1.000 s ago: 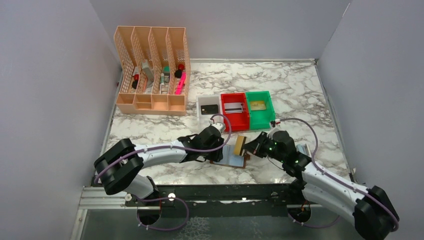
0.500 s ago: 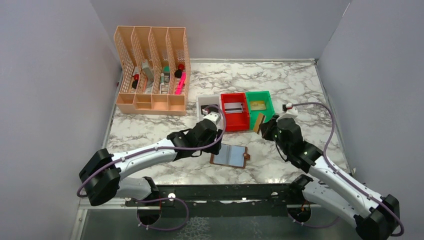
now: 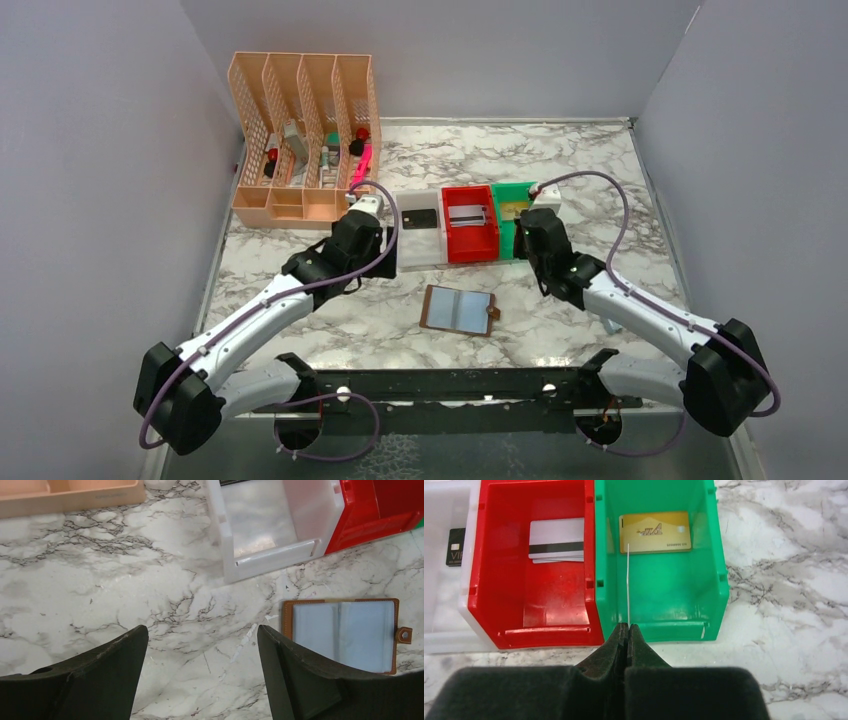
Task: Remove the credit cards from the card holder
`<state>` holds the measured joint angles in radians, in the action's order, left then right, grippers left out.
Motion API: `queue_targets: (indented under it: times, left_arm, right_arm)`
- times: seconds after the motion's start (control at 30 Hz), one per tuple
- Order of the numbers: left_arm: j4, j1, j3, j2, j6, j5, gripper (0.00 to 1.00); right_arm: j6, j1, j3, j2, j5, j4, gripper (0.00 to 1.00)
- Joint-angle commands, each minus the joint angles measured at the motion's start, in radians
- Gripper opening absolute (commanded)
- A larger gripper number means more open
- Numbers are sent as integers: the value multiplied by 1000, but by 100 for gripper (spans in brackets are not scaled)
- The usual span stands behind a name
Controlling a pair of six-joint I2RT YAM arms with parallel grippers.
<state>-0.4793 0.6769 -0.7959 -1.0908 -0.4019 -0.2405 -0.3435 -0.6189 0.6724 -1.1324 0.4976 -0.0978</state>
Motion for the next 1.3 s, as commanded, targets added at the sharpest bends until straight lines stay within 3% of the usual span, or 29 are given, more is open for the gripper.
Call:
queue_targets:
  times: [0.0,0.3,0.67,0.83,1.0,1.17,1.27]
  left_arm:
    - [-30,-32,18,47,60,-2,84]
    - [-41,-34,35,53,67,-8,84]
    - [-41,-34,37,42,72,-10,84]
    - [-41,-34,38,38,72,-5,84]
    - [-41,-34,39,44,71,-5,84]
    - [-41,-34,40,46,73,-9,84]
    - [-41,-34,39,46,76,-9,84]
  right_arm:
    - [115,18,55,-62,3,120,1]
    - [124,49,105,-197,-162,152,1]
    - [81,49,73,-164,-357,135,1]
    - [102,50,61,-162,-307,140,1]
    - [272,50,52,-162,-152,245,1]
    - [593,66,-6,-199,-168,505,1]
    - [706,109,-27,-223,-266,587,1]
